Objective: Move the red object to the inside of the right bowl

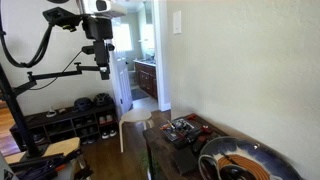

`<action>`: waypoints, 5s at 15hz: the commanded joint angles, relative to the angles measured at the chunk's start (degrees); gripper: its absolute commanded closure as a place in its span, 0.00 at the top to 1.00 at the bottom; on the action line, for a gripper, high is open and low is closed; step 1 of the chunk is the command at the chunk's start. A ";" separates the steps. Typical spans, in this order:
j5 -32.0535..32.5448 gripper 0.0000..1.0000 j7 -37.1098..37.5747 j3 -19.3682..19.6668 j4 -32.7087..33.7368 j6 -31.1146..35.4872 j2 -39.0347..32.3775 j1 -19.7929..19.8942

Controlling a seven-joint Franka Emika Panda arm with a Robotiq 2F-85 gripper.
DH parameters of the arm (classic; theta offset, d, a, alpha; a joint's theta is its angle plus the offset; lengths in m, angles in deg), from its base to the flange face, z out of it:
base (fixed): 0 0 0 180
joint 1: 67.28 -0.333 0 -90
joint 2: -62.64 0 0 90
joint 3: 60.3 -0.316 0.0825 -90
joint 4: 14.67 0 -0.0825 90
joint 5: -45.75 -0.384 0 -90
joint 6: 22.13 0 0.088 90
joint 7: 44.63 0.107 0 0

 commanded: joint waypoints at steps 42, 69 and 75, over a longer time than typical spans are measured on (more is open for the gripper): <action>13.93 1.00 7.77 3.97 23.40 21.72 -43.95 3.03; 5.34 1.00 24.58 9.60 42.86 22.91 -66.07 -0.99; 3.51 1.00 27.45 11.47 44.59 29.80 -70.51 -2.41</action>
